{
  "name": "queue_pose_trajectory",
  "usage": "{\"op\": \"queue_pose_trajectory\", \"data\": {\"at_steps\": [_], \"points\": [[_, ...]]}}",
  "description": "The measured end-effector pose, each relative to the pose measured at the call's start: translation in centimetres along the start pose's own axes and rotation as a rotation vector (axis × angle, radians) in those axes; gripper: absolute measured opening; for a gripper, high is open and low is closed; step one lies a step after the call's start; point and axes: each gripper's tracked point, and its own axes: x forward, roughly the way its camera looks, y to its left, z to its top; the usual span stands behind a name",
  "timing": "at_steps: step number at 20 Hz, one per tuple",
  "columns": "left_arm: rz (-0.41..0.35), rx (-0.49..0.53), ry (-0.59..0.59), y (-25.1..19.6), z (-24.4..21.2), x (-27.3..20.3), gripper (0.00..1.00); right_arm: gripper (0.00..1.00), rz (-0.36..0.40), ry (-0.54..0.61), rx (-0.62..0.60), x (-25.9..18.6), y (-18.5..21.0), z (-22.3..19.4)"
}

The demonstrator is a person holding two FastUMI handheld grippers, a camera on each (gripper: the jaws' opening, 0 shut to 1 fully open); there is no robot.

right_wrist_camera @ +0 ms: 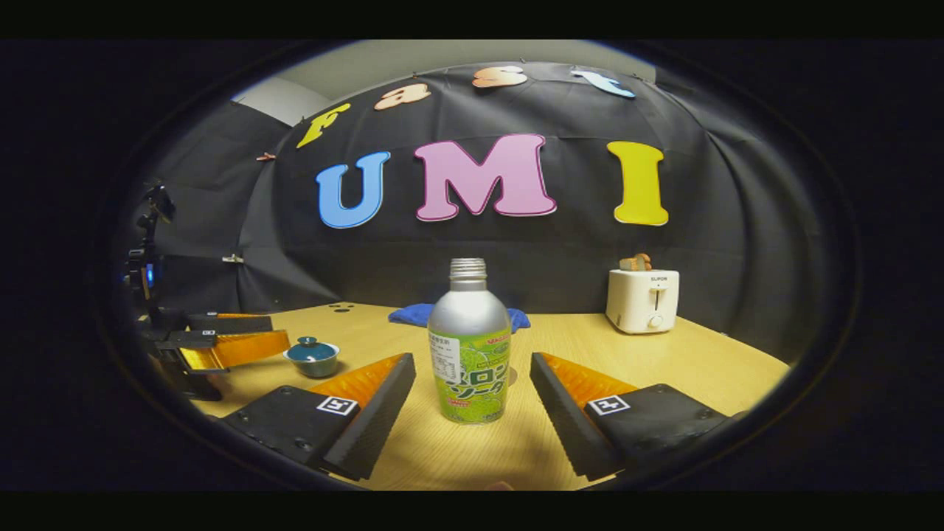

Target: Open the teacup lid with one hand, grasp the water bottle and pour water into the teacup with the other hand; after pouring, place the water bottle on the coaster and then close the teacup lid.

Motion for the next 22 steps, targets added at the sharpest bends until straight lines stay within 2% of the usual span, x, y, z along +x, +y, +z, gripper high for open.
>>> {"op": "queue_pose_trajectory", "data": {"at_steps": [6,11,15,18,22], "points": [[0.022,0.017,0.146,0.7,-2.1,2.4,0.95,0.97,0.000,0.000,0.001,0.1,0.0,0.1],[0.040,0.051,0.150,1.1,-2.0,3.7,0.86,0.97,0.000,0.000,0.000,0.0,-0.1,0.1],[0.038,0.058,0.181,1.0,-2.5,4.3,0.67,0.97,0.000,0.000,0.000,0.0,0.0,0.0],[0.041,0.083,0.209,0.9,-2.8,4.7,0.63,0.97,0.000,0.000,0.000,0.0,-0.1,0.0],[0.049,0.097,0.209,1.1,-2.8,5.3,0.49,0.97,0.000,0.000,0.000,0.0,0.0,0.0]]}}
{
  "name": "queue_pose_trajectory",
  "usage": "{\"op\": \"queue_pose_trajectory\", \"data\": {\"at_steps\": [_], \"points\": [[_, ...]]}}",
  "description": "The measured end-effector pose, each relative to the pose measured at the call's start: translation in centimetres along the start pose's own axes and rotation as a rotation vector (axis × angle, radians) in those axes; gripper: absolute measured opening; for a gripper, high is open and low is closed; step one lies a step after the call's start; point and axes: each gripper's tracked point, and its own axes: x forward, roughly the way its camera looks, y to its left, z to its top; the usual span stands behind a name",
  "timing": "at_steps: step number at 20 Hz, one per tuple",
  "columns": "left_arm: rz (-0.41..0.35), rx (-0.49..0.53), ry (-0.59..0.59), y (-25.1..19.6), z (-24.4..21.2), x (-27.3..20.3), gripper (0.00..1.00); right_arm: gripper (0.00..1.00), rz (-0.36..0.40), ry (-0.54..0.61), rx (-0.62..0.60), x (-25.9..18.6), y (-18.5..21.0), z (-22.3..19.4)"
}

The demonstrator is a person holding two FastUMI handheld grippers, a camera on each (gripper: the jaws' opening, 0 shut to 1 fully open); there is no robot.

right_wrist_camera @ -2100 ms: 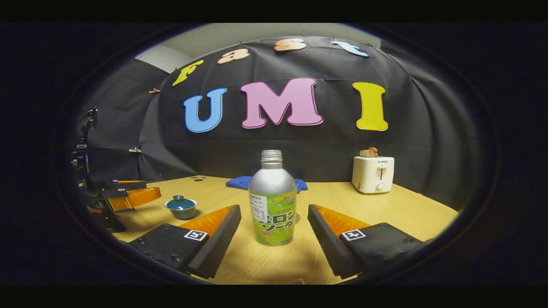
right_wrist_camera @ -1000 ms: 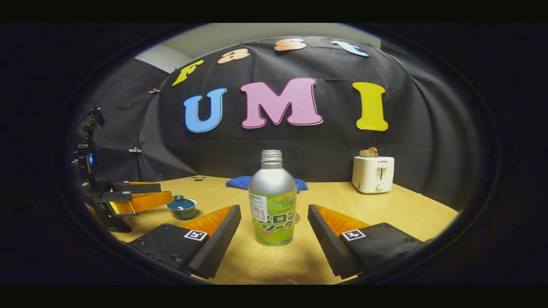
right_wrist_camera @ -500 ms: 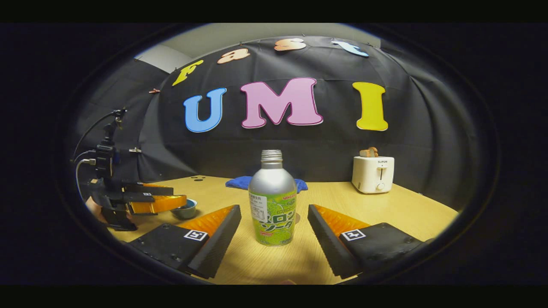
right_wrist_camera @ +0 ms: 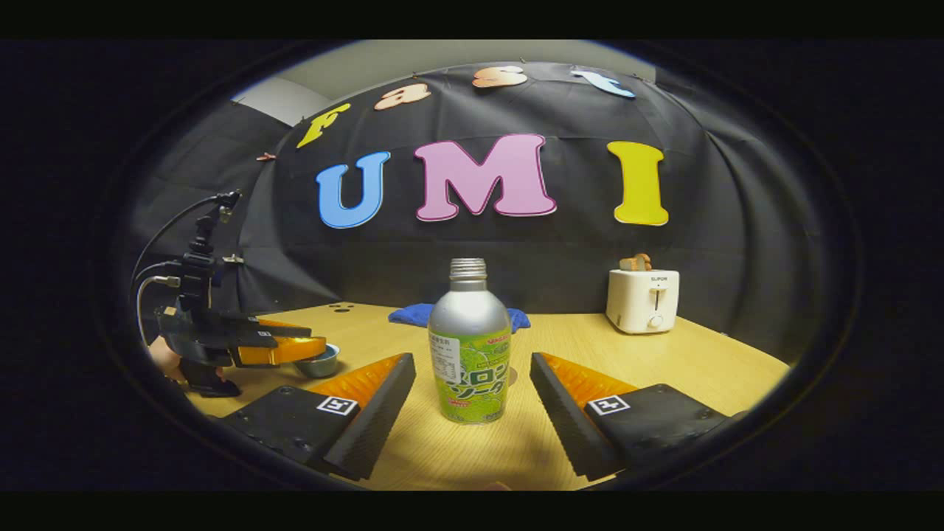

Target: Open the teacup lid with one hand, grasp the water bottle and pour water into the teacup with the other hand; after pouring, place the water bottle on the coaster and then close the teacup lid.

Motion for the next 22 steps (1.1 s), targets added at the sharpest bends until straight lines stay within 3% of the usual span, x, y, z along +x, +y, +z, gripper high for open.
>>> {"op": "queue_pose_trajectory", "data": {"at_steps": [3,8,14,18,20,22], "points": [[0.005,-0.001,-0.004,0.1,0.0,0.1,0.35,0.97,0.000,0.000,0.000,0.0,0.0,0.0],[0.020,-0.049,-0.081,0.9,1.0,-1.0,0.29,0.97,0.000,0.001,0.001,0.1,-0.1,-0.1],[0.088,-0.156,-0.166,3.1,1.6,-2.4,0.32,0.97,-0.003,0.007,0.001,2.8,0.6,-0.2],[0.136,-0.229,-0.189,4.4,2.1,-3.2,0.32,0.98,-0.079,0.008,-0.002,4.6,-0.4,-0.2],[0.119,-0.252,-0.204,4.6,2.8,-3.9,0.32,0.98,-0.097,0.008,-0.002,4.4,-0.6,-0.2],[0.139,-0.224,-0.216,5.8,3.5,-5.0,0.31,0.81,-0.054,0.009,-0.001,4.4,0.4,-0.2]]}}
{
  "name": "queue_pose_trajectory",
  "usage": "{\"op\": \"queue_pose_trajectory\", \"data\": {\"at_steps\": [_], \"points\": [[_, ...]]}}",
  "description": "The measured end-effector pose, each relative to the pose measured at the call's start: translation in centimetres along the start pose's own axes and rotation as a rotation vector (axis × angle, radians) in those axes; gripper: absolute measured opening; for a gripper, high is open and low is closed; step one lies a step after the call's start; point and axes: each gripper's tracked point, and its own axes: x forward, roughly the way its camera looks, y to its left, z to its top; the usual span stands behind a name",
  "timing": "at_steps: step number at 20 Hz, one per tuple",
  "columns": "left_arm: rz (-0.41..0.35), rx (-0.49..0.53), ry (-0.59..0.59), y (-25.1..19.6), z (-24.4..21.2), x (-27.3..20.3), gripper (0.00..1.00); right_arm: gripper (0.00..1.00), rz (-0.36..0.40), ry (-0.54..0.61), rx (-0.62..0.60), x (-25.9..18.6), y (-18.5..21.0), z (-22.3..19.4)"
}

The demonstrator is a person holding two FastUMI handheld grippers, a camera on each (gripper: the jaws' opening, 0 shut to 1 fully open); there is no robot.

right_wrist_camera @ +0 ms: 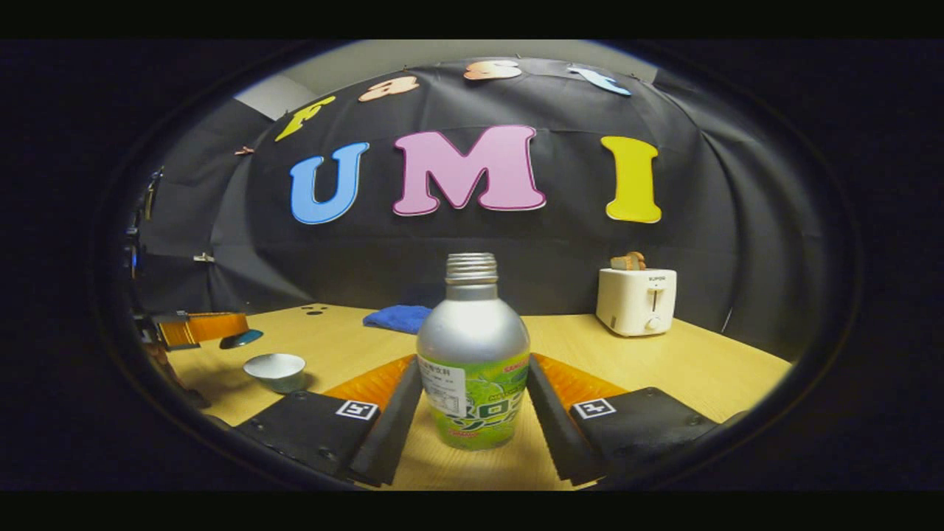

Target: Open the teacup lid with one hand, grasp the water bottle and pour water into the teacup with the other hand; after pouring, place the water bottle on the coaster and then close the teacup lid.

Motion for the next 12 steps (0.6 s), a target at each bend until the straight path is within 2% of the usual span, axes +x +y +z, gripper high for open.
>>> {"op": "queue_pose_trajectory", "data": {"at_steps": [1,3,6,9,12], "points": [[0.015,0.024,-0.009,0.7,0.6,-0.3,0.32,0.80,0.021,0.001,-0.004,-0.1,0.6,-0.1],[0.037,0.053,-0.022,1.6,1.5,-1.1,0.32,0.78,-0.004,-0.008,-0.100,-0.1,0.7,0.2],[0.027,0.020,-0.038,2.6,2.5,-2.0,0.31,0.78,-0.043,-0.025,-0.339,-0.1,1.5,2.0],[0.022,-0.036,-0.055,4.6,3.5,-3.1,0.31,0.78,-0.096,-0.078,-0.645,0.3,2.6,4.8],[0.028,-0.070,-0.047,6.7,3.2,-3.7,0.31,0.78,-0.074,-0.066,-0.852,1.0,4.5,5.1]]}}
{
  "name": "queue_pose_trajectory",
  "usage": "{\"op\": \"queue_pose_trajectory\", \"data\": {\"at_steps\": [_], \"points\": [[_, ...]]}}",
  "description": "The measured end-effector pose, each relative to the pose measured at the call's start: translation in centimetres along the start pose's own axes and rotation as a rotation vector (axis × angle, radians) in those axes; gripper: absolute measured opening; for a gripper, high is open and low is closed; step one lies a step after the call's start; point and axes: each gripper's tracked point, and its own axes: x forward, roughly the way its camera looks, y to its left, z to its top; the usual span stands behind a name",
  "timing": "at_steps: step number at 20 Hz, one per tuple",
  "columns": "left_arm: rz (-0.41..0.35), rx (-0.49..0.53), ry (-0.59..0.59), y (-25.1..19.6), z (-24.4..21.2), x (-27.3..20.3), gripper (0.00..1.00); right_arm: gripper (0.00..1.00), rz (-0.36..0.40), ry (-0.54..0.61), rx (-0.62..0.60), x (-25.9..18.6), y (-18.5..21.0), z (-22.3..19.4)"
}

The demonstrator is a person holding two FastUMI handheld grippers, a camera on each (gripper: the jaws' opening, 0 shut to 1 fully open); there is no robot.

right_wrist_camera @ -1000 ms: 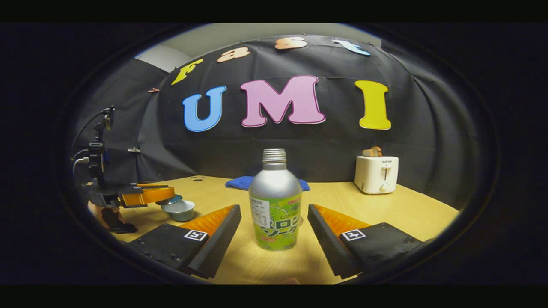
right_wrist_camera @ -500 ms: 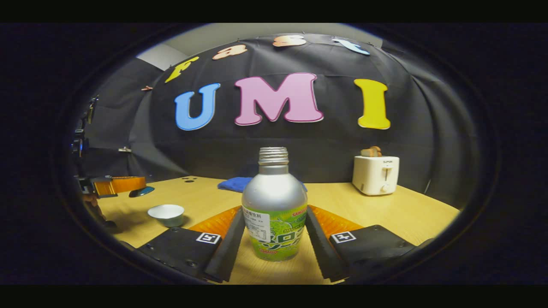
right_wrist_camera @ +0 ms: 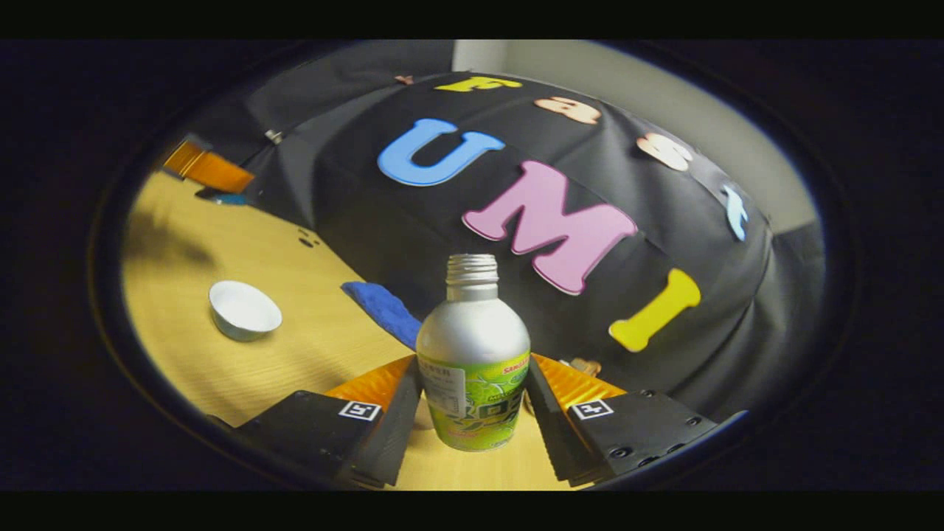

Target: Open the teacup lid with one hand, grasp the water bottle and pour water into the teacup with the other hand; after pouring, place the water bottle on the coaster and then close the teacup lid.

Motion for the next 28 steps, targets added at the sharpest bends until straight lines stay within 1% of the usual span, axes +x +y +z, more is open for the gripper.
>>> {"op": "queue_pose_trajectory", "data": {"at_steps": [3,4,7,9,12,13,14,20,21,22,28], "points": [[0.029,-0.025,0.030,2.3,-0.8,-0.1,0.31,0.78,0.047,0.002,-0.168,0.1,1.7,0.1],[0.031,-0.034,0.036,2.7,-1.0,-0.1,0.31,0.78,0.066,0.004,-0.243,0.5,2.4,0.3],[0.030,-0.065,0.040,3.3,-1.2,-0.2,0.31,0.78,0.083,-0.030,-0.494,1.3,3.6,1.3],[0.022,-0.079,0.047,3.2,-1.5,0.0,0.31,0.78,0.110,-0.056,-0.606,1.0,5.0,1.8],[0.005,-0.085,0.060,2.7,-1.9,0.2,0.32,0.78,0.148,-0.071,-0.701,1.3,7.4,1.2],[0.003,-0.084,0.060,2.6,-1.9,0.2,0.31,0.75,0.151,-0.076,-0.731,1.2,7.6,1.0],[0.000,-0.083,0.060,2.6,-1.8,0.2,0.32,0.78,0.151,-0.082,-0.760,1.1,7.9,1.0],[-0.001,-0.086,0.070,2.6,-2.1,0.3,0.32,0.78,0.142,-0.115,-0.936,1.0,8.4,1.3],[0.000,-0.084,0.072,2.6,-2.2,0.3,0.35,0.77,0.140,-0.120,-0.965,0.9,8.2,1.1],[0.002,-0.083,0.072,2.6,-2.2,0.3,0.31,0.78,0.143,-0.121,-0.987,1.1,8.5,1.2],[-0.001,-0.080,0.086,2.5,-2.5,0.4,0.32,0.77,0.143,-0.141,-1.083,1.5,8.1,1.6]]}}
